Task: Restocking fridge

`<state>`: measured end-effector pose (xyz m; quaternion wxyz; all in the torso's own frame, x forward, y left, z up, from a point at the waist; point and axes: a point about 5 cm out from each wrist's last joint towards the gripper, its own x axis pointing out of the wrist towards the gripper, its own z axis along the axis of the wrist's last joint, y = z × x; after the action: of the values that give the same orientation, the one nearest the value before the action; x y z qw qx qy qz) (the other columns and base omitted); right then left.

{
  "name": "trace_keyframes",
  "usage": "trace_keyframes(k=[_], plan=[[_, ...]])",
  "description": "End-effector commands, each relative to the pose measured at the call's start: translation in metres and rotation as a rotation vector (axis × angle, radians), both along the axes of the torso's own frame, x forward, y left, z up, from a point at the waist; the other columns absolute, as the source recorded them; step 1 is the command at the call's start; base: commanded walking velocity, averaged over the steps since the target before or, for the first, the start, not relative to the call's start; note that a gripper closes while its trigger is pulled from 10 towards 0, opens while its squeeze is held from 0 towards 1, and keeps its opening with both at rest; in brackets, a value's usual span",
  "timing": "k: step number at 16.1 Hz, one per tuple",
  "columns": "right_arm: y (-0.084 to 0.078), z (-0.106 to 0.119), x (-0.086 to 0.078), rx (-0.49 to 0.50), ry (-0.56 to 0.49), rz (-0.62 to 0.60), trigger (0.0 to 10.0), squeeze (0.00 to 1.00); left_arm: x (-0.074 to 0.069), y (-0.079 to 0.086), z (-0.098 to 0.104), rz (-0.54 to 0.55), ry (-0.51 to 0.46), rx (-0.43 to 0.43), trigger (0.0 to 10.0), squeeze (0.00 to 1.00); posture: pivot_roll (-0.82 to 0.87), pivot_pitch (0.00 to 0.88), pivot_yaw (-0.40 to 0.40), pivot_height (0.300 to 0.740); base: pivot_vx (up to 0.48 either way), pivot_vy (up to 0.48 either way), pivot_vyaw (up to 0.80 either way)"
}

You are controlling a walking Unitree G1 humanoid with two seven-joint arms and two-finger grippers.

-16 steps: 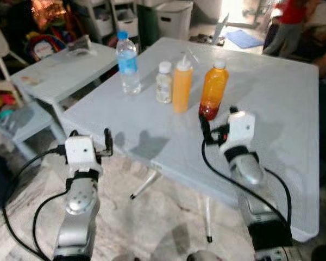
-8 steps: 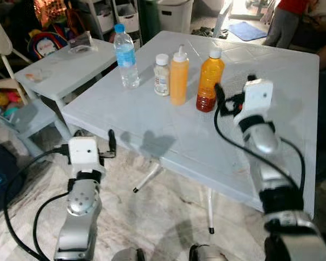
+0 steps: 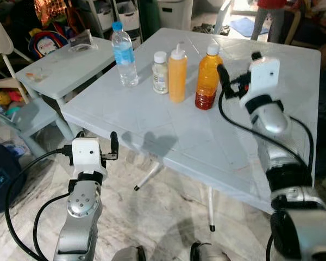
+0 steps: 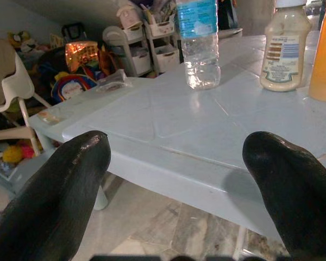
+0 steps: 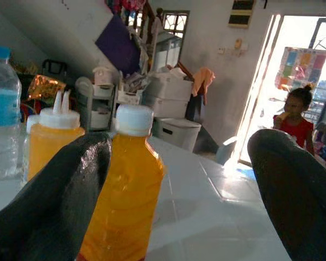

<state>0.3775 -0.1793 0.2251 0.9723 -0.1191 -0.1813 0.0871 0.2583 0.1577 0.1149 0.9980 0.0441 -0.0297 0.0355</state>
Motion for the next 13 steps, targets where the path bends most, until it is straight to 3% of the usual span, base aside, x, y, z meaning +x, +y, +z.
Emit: trace_keyframes(k=[1,5,6,8,10,11,13], plan=[[0.005,0.009,0.003,0.017,-0.024,0.030,10.0,0.00,-0.002,0.006,0.002,0.013,-0.001,0.021,10.0,0.00,0.04,0.097,0.094,0.740,0.000,0.000,0.00],[0.017,-0.008,-0.015,0.111,-0.022,0.031,10.0,0.00,-0.006,0.012,0.003,0.047,0.000,-0.007,10.0,0.00,0.03,0.087,0.088,0.740,0.000,0.000,0.00],[0.025,-0.030,-0.033,0.180,0.017,0.037,10.0,0.00,-0.009,0.015,0.004,0.033,-0.004,-0.009,10.0,0.00,0.02,0.079,0.093,0.740,0.000,0.000,0.00],[0.032,-0.049,-0.049,0.221,0.068,0.024,10.0,0.00,-0.009,0.015,0.006,0.017,-0.012,-0.002,10.0,0.00,0.01,0.074,0.096,0.740,0.000,0.000,0.00],[0.041,-0.067,-0.071,0.188,0.131,0.058,10.0,0.00,-0.005,0.014,0.007,0.004,-0.013,-0.015,10.0,0.00,-0.02,0.062,0.107,0.740,0.146,0.137,0.00],[0.040,-0.067,-0.073,0.174,0.136,0.049,10.0,0.00,-0.005,0.013,0.007,0.002,-0.013,-0.016,10.0,0.00,-0.02,0.062,0.107,0.740,0.292,0.274,0.00],[0.018,-0.074,-0.081,0.162,0.227,-0.026,10.0,0.00,-0.005,0.012,0.004,-0.006,0.006,-0.025,10.0,0.00,-0.04,0.058,0.123,0.740,0.298,0.285,0.00]])
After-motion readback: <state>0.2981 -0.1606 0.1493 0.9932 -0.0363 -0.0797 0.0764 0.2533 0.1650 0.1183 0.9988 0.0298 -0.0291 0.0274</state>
